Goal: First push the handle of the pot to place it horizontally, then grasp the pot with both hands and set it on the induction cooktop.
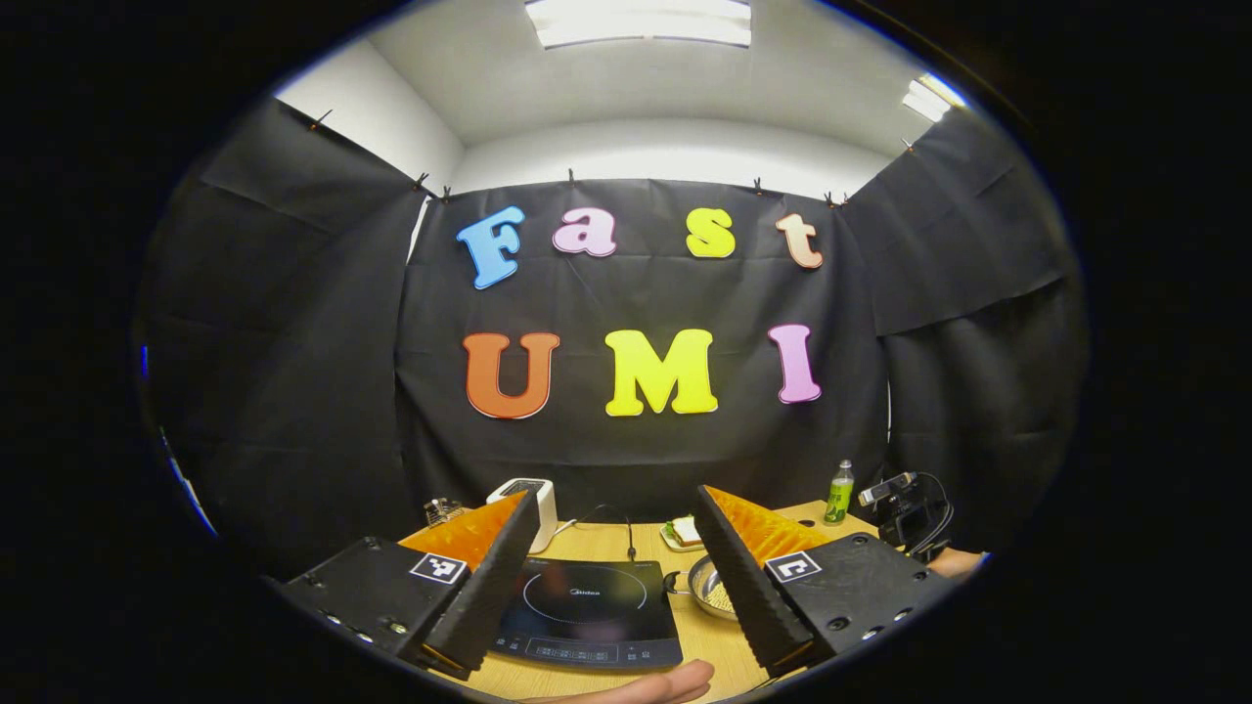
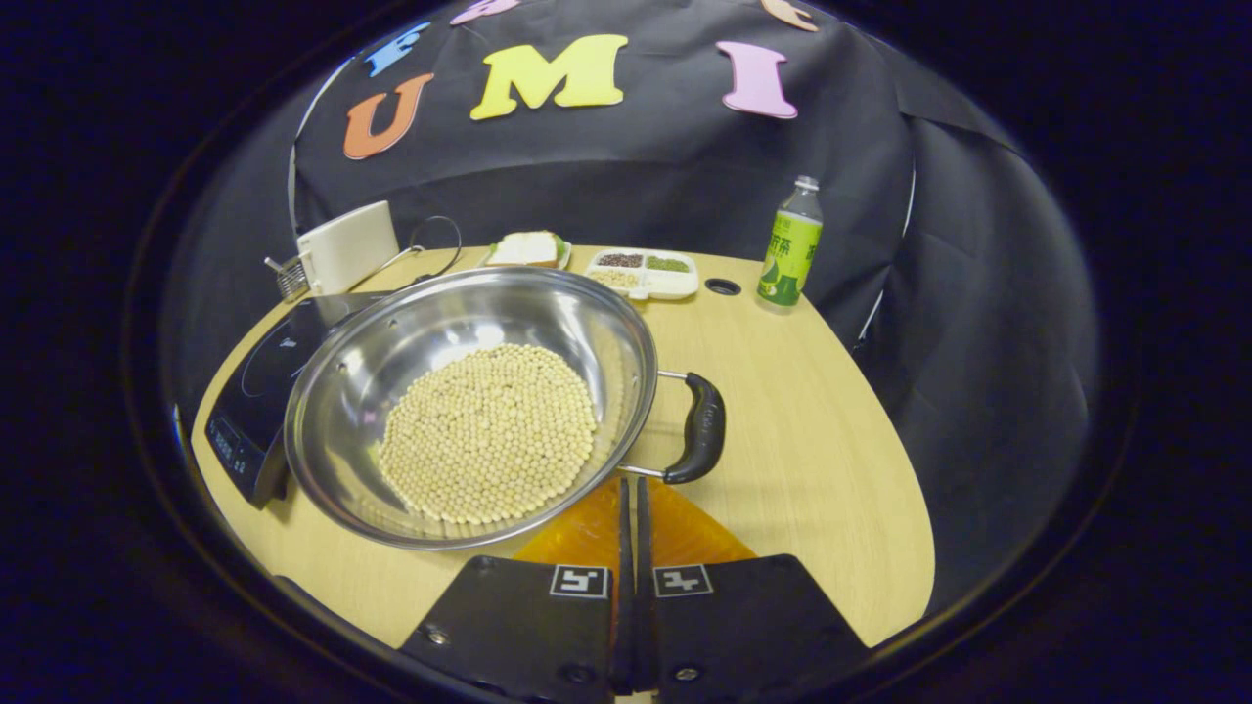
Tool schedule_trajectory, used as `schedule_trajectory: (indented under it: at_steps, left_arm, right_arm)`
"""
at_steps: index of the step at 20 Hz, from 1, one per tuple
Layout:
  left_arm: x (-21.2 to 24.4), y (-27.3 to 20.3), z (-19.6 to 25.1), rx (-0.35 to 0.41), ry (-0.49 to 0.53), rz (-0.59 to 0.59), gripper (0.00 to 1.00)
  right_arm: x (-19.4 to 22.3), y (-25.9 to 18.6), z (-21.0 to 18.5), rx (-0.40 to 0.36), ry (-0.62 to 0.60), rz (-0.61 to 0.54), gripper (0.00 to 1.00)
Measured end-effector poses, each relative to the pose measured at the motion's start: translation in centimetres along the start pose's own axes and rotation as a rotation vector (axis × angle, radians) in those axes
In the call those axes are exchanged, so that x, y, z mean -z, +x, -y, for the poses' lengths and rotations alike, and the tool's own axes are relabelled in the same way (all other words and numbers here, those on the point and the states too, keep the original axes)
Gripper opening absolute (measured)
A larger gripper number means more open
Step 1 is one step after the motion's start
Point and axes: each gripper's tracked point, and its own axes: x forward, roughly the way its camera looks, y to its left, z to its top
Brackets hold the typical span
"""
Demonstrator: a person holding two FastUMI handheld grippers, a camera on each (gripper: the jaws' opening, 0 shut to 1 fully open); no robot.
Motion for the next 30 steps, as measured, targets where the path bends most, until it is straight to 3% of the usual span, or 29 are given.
schedule_trajectory:
  at_steps: [9,10,19,20,21,23,26,30]
  left_arm:
    - [2.2,1.3,-1.2,-0.026,-0.004,-0.06,0.95]
    - [2.5,1.5,-1.2,-0.024,-0.011,-0.064,0.95]
    - [7.7,4.5,1.1,0.028,-0.022,-0.188,0.95]
    - [8.8,4.8,1.3,0.036,-0.025,-0.21,0.95]
    - [9.7,5.1,1.6,0.045,-0.029,-0.233,0.95]
    - [10.8,5.4,1.8,0.048,-0.033,-0.264,0.95]
    - [11.9,6.9,1.4,0.029,-0.022,-0.286,0.95]
    - [14.2,9.3,1.2,0.009,-0.038,-0.345,0.95]
  right_arm:
    - [-1.8,2.2,1.6,0.01,0.077,0.052,0.02]
    - [-1.9,2.2,1.7,0.01,0.087,0.059,0.07]
    - [-2.2,1.2,2.6,0.025,0.205,0.113,0.02]
    - [-2.6,0.4,3.0,0.03,0.204,0.131,0.1]
    - [-3.0,-0.1,3.4,0.042,0.206,0.152,0.1]
    - [-4.5,-2.0,3.2,0.013,0.19,0.219,0.27]
    - [-6.7,-4.9,4.1,0.037,0.14,0.323,1.0]
    - [-7.7,-7.9,3.8,0.044,0.124,0.348,1.0]
